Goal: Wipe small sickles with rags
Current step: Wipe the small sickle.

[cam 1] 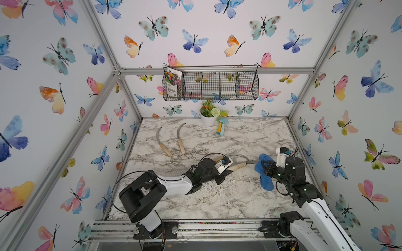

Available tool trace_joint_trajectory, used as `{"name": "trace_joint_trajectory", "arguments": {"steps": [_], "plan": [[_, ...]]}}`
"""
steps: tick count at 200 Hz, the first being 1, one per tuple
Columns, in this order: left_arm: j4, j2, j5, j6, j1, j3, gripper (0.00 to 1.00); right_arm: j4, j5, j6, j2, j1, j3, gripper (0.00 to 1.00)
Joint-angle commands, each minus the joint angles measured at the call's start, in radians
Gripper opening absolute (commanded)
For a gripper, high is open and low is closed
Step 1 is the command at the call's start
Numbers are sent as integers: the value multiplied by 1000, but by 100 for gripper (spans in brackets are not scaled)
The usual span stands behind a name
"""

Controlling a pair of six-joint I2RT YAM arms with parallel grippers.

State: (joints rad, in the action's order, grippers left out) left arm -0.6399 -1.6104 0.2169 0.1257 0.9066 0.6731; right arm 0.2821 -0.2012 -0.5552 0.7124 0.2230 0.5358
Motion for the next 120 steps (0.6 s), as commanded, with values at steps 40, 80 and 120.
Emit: {"name": "trace_joint_trajectory", "arguments": {"steps": [40,80,120], "plan": [[-163,7,-8,22,3,-77,0,-112,77,-14,81,116,0,2],[-8,110,112,130,-3,-98,0,-236,256,-33,293,365,26,2],[3,87,105,133,-13,-82,0,-291,243,-28,417,396,51,2]]}}
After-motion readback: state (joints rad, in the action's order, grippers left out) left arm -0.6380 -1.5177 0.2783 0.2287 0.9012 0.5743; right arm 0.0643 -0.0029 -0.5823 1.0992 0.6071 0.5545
